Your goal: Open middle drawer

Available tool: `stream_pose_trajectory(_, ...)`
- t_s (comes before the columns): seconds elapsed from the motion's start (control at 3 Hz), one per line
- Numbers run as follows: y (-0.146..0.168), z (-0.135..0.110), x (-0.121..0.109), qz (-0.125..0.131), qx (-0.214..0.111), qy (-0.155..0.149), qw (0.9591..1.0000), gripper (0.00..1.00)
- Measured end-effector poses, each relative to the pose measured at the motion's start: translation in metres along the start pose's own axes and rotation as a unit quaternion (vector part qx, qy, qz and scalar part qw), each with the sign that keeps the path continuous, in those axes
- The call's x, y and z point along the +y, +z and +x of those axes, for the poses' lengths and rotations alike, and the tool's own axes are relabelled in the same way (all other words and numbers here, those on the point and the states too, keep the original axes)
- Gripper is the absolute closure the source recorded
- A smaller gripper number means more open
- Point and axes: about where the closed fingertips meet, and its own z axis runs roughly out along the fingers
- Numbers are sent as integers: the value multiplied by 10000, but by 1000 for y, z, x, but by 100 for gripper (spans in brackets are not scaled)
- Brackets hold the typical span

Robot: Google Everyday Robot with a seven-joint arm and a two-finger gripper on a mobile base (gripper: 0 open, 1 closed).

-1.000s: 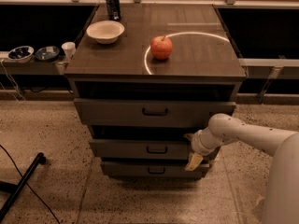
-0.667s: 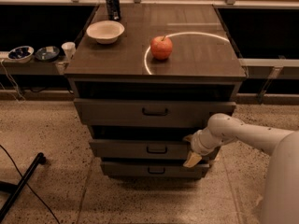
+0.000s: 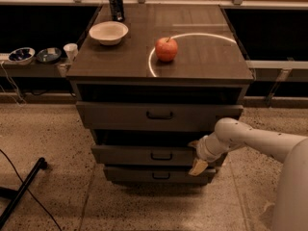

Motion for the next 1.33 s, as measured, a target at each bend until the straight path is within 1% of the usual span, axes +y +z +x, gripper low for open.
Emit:
stream_pose_trajectory(0.33, 2, 1, 19, -142, -50, 73, 9999, 26)
stream_pose_trajectory(1.0, 1, 4, 60, -475, -122, 124, 9987, 27)
stream_pose_trajectory(1.33, -5, 0, 79, -590, -220, 78, 9980, 26)
